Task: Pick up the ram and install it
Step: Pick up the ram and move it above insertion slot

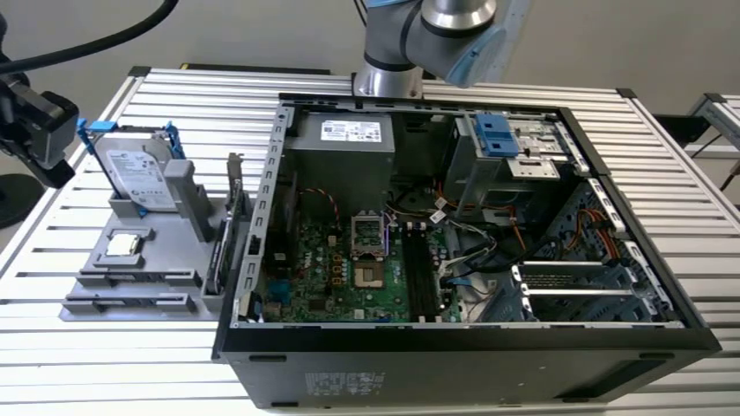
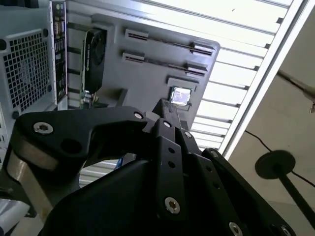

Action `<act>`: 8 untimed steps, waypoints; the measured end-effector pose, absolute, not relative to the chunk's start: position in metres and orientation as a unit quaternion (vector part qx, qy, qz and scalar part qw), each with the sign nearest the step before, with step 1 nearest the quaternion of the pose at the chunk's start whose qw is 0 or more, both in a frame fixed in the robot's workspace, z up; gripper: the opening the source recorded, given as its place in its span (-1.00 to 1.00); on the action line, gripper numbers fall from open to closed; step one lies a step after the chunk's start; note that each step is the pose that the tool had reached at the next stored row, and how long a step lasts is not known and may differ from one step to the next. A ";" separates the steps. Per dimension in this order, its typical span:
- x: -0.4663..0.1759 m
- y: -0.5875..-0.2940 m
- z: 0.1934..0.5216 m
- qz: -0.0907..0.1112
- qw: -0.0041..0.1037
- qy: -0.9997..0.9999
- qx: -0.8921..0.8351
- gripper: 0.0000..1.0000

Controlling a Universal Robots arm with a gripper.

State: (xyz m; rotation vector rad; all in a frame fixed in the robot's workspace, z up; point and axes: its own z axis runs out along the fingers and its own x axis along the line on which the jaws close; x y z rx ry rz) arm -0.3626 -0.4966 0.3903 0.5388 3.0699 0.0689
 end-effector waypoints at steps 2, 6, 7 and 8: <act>-0.363 -0.497 0.390 0.022 0.012 0.983 0.181 -1.00; -0.363 -0.497 0.390 0.022 0.013 0.980 0.198 -1.00; -0.363 -0.497 0.390 0.022 0.013 0.979 0.202 -1.00; -0.363 -0.497 0.390 0.022 0.013 0.978 0.207 -1.00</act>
